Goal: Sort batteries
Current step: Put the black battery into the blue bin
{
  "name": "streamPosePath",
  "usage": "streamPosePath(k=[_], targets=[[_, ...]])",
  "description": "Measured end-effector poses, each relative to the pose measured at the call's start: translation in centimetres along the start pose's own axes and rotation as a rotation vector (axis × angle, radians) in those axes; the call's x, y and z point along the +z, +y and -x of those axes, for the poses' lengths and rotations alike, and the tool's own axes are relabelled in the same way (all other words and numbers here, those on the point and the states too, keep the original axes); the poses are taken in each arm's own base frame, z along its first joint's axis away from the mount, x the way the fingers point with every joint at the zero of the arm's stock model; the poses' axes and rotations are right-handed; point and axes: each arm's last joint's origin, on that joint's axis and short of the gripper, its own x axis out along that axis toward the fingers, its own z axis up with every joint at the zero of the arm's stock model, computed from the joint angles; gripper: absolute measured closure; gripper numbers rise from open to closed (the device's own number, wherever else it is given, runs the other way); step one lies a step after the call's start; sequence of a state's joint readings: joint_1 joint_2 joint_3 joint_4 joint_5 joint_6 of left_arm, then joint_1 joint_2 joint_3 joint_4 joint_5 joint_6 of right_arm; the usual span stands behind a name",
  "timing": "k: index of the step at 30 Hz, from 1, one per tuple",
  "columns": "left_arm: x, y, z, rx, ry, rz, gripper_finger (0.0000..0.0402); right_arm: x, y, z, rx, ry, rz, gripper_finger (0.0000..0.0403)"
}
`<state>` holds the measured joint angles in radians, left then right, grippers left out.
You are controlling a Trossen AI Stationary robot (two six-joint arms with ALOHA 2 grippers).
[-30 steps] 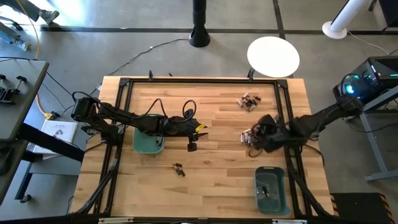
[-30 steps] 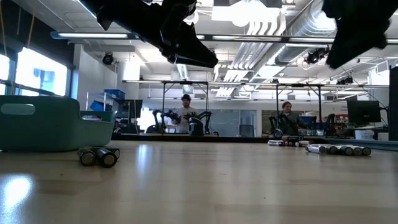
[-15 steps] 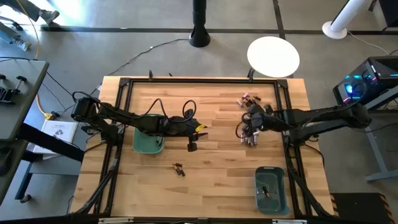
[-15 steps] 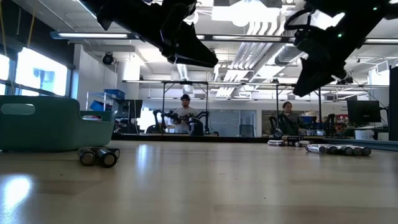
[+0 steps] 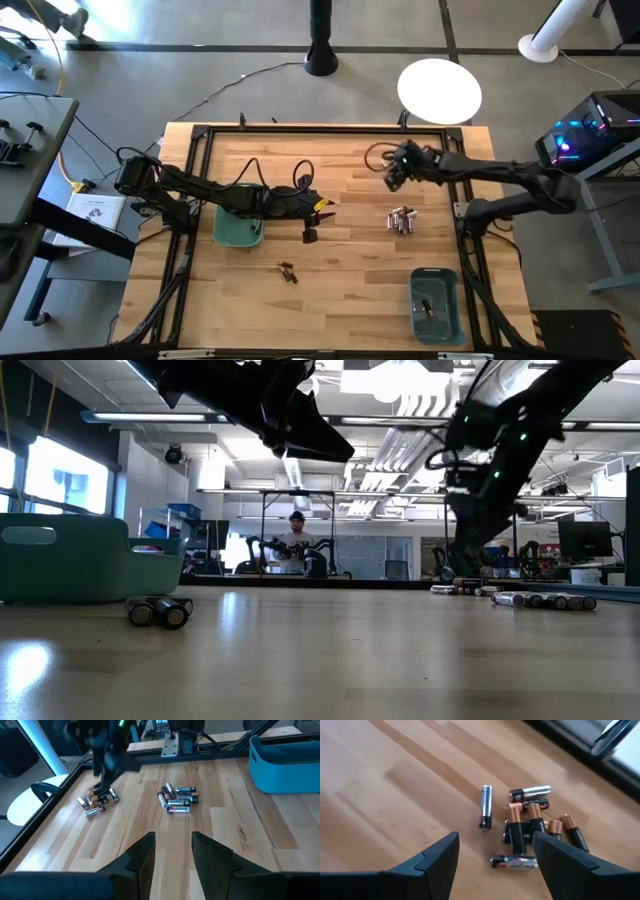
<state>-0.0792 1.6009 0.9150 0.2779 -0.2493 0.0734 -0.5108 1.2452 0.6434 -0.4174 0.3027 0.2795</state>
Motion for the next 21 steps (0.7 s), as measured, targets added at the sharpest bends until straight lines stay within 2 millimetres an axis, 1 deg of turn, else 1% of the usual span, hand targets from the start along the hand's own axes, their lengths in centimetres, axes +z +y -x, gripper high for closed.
streamPosePath(k=[4, 10, 17, 21], targets=[[0.1, 0.0, 0.0, 0.000, -0.006, 0.000, 0.0282, 0.1, -1.3, -2.4, -0.042, 0.072, -0.036, 0.0155], [0.1, 0.0, 0.0, 0.000, -0.006, 0.000, 0.0282, 0.0, -2.1, -4.6, -0.078, 0.121, -0.042, 0.0155], [0.1, 0.0, 0.0, 0.001, -0.010, 0.001, 0.0282, -0.2, -1.9, -5.8, -0.066, 0.141, -0.037, 0.0158], [0.1, 0.0, 0.0, 0.001, -0.011, 0.002, 0.0282, -0.2, -1.9, -6.0, -0.064, 0.141, -0.037, 0.0181]])
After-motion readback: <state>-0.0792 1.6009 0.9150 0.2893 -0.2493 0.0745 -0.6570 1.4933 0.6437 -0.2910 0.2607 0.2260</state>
